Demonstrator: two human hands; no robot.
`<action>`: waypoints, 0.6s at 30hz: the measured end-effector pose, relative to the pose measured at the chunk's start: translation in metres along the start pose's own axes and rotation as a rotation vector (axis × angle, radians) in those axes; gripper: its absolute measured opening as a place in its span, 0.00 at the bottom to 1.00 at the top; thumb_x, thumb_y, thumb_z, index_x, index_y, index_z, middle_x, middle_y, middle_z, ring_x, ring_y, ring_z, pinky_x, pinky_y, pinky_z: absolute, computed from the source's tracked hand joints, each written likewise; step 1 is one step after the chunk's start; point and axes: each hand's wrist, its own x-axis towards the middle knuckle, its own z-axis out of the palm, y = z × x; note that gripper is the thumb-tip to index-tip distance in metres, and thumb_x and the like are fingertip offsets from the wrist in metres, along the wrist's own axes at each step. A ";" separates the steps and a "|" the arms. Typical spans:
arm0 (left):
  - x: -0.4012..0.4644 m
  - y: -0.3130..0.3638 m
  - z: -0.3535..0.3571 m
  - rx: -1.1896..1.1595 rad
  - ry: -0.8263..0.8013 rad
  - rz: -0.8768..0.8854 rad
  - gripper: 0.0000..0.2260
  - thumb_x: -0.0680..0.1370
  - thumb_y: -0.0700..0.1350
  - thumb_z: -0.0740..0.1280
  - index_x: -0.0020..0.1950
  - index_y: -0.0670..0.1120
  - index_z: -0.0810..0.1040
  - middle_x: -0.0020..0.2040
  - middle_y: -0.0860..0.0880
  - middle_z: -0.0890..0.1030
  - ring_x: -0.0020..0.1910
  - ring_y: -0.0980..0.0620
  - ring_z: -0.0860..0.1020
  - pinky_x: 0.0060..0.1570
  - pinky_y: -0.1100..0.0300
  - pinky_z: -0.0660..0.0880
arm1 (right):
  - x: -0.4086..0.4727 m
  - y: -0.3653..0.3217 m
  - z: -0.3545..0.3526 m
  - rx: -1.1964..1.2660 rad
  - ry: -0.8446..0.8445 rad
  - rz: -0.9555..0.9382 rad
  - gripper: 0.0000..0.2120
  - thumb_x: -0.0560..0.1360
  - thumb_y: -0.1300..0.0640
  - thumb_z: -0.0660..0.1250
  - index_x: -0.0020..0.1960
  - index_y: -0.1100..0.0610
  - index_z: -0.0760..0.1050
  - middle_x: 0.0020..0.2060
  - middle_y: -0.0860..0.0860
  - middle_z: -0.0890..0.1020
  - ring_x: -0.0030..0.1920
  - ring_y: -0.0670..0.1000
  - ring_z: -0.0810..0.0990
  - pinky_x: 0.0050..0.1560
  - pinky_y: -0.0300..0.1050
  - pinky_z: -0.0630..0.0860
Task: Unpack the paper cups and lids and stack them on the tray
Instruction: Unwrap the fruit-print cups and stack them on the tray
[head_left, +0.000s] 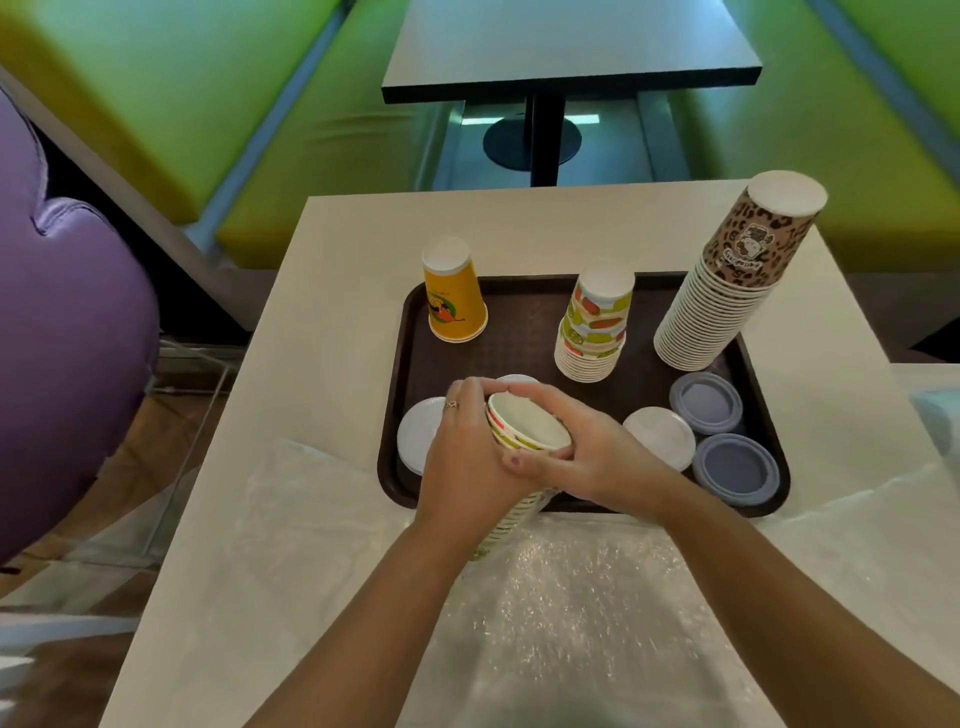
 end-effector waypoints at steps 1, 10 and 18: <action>-0.001 0.001 0.000 -0.004 -0.008 -0.007 0.36 0.64 0.54 0.78 0.67 0.51 0.65 0.58 0.54 0.74 0.56 0.57 0.74 0.46 0.70 0.71 | -0.001 -0.002 0.000 0.005 0.028 0.007 0.28 0.70 0.43 0.71 0.67 0.41 0.64 0.59 0.38 0.73 0.58 0.43 0.76 0.56 0.42 0.77; -0.009 0.003 -0.001 0.011 -0.152 0.004 0.57 0.63 0.57 0.78 0.73 0.59 0.36 0.75 0.55 0.62 0.66 0.55 0.72 0.57 0.63 0.70 | -0.012 0.001 0.000 0.134 0.175 0.092 0.27 0.71 0.50 0.72 0.67 0.42 0.66 0.60 0.42 0.75 0.59 0.46 0.75 0.52 0.41 0.80; -0.013 -0.004 0.002 0.084 -0.157 -0.016 0.39 0.64 0.61 0.76 0.70 0.55 0.63 0.58 0.56 0.78 0.55 0.56 0.77 0.52 0.63 0.77 | -0.015 -0.003 -0.002 0.186 0.231 0.053 0.21 0.72 0.50 0.70 0.60 0.38 0.66 0.52 0.35 0.74 0.55 0.42 0.76 0.50 0.38 0.78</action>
